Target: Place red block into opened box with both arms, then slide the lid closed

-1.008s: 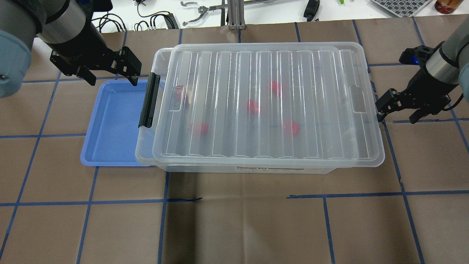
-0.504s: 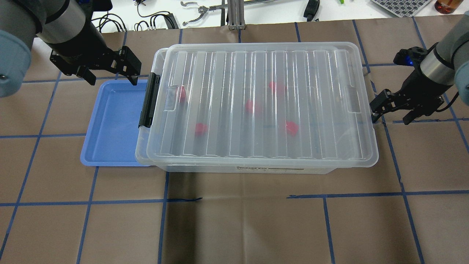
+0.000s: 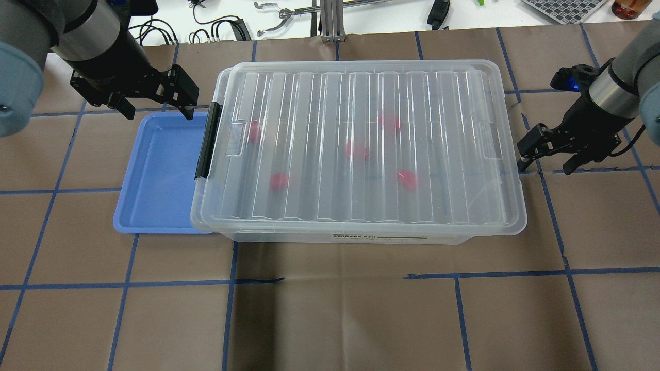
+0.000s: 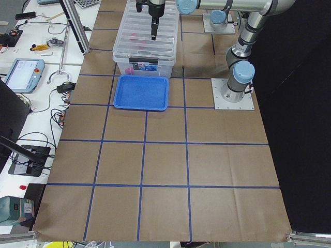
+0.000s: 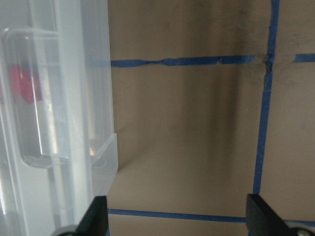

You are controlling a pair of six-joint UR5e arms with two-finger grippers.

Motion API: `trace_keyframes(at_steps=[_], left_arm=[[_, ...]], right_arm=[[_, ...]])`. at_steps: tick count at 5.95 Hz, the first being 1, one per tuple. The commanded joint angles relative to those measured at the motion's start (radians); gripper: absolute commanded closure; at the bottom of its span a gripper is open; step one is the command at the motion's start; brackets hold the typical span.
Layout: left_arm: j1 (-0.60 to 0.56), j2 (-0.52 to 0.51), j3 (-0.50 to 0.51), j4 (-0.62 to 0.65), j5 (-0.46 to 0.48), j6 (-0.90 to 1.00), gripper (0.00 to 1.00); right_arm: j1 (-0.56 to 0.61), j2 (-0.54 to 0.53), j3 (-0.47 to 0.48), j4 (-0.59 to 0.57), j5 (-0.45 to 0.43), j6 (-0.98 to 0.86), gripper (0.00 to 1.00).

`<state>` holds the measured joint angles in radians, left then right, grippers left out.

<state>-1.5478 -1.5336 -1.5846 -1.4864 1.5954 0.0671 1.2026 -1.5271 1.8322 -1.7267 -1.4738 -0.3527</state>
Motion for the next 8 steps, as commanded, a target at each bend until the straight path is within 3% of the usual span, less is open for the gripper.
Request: trace_keyframes(at_steps=[1,5,7,8], left_arm=[[0.000,0.001,0.000,0.000,0.000,-0.001,0.02],[0.000,0.003,0.000,0.000,0.000,0.002,0.02],[0.003,-0.003,0.006,0.000,0.000,0.002,0.02],[0.003,0.001,0.002,0.000,-0.002,0.002,0.02]], right_arm=[[0.006,-0.021,-0.097,0.030,-0.025,0.003,0.00],[0.299,-0.001,-0.373,0.273,-0.062,0.422,0.00],[0.405,-0.002,-0.393,0.288,-0.116,0.518,0.00],[0.405,-0.002,-0.398,0.286,-0.115,0.517,0.00]])
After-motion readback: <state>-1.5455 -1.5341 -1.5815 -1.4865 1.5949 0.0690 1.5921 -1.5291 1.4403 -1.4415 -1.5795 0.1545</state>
